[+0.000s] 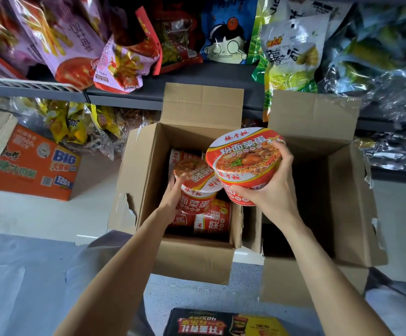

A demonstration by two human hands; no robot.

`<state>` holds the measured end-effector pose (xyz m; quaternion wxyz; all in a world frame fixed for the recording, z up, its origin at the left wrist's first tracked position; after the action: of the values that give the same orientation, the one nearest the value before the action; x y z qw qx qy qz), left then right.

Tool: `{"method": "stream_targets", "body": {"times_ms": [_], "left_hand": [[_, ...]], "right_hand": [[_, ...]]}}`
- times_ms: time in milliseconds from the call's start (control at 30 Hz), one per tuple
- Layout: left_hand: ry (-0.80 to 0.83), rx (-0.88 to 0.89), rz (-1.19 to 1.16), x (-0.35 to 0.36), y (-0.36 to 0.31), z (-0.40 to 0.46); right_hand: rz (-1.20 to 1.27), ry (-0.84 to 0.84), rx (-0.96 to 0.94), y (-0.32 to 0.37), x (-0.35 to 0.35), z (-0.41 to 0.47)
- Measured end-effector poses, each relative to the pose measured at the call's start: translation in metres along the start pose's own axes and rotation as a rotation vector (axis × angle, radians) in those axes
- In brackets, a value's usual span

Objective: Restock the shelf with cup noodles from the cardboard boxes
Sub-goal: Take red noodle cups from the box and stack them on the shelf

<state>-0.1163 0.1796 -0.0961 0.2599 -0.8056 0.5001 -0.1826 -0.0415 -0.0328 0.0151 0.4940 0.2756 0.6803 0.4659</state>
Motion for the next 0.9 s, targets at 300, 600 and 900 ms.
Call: {"method": "stream_targets", "body": {"times_ms": [300,600,900], "left_hand": [[-0.081,0.144,-0.048,0.006,-0.005,-0.026],[-0.083,0.485,-0.321,-0.064,-0.092,-0.169],[-0.045,0.855,-0.527,-0.092,-0.223,-0.247]], "right_hand": [[0.011,-0.042,-0.039,0.020,-0.011,-0.011],[0.133,-0.087,-0.254,0.127,-0.039,-0.020],[0.115,-0.230,-0.554,0.282,-0.025,0.093]]}}
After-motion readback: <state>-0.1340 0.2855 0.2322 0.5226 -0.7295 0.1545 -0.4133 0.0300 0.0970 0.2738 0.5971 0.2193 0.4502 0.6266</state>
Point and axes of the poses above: each hand's wrist, its own z-axis towards the middle knuckle, its own x-axis out of the palm, y = z × x, the point moved 2 cm from there along z, towards the middle knuckle, and after that the axes turned 6 degrees about y, right-handed, at the moved point
